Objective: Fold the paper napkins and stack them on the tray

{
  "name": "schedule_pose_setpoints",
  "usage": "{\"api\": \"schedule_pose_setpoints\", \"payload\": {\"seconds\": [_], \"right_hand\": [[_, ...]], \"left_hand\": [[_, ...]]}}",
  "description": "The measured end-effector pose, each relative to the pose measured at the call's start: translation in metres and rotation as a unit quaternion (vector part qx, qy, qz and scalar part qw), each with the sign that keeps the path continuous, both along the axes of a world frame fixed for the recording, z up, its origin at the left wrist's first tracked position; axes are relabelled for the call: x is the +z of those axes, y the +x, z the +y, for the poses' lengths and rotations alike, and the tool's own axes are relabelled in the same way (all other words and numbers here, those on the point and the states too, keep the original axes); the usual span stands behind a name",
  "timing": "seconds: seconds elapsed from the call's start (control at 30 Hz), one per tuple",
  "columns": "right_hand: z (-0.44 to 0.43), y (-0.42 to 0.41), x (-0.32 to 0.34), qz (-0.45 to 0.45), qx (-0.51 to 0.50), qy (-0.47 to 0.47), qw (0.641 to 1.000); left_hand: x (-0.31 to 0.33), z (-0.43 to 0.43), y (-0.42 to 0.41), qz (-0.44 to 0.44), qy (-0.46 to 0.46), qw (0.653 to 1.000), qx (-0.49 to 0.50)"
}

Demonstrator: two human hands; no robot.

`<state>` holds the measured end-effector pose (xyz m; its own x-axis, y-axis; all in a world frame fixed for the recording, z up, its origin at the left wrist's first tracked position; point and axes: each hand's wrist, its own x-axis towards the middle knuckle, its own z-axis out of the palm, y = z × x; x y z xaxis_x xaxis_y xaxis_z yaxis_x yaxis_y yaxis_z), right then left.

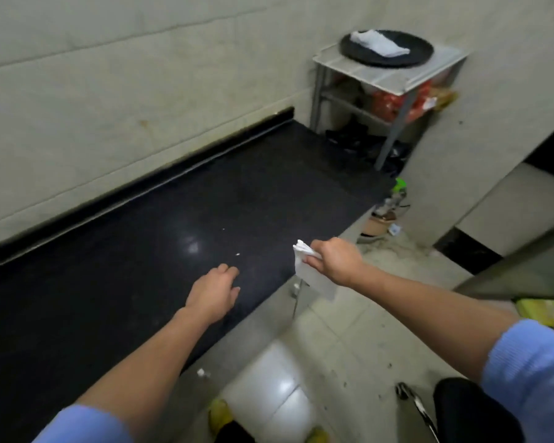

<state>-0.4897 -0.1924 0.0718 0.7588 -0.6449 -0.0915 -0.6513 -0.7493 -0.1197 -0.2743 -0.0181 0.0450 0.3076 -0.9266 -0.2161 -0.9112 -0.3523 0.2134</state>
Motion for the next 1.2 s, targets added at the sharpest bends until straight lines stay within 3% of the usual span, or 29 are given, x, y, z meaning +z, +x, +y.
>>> {"api": "schedule_pose_setpoints", "payload": {"seconds": [0.3, 0.43, 0.7, 1.0, 1.2], "right_hand": [[-0.121, -0.147, -0.002, -0.009, -0.147, 0.015, 0.989], [-0.190, -0.177, 0.003, 0.032, -0.196, -0.001, 0.980], [-0.344, -0.207, 0.061, -0.011, -0.265, -0.033, 0.964], [-0.514, -0.221, 0.111, -0.081, -0.258, -0.066, 0.960], [-0.659, -0.204, 0.146, -0.156, -0.129, -0.102, 0.974]], "left_hand": [[0.012, -0.184, -0.108, -0.014, -0.025, 0.981, -0.190], [0.010, -0.283, -0.131, -0.010, -0.042, 0.968, -0.247], [0.051, -0.478, -0.156, -0.015, -0.097, 0.943, -0.317], [0.104, -0.649, -0.169, 0.013, -0.220, 0.937, -0.271], [0.130, -0.756, -0.161, -0.035, -0.270, 0.950, -0.154]]}}
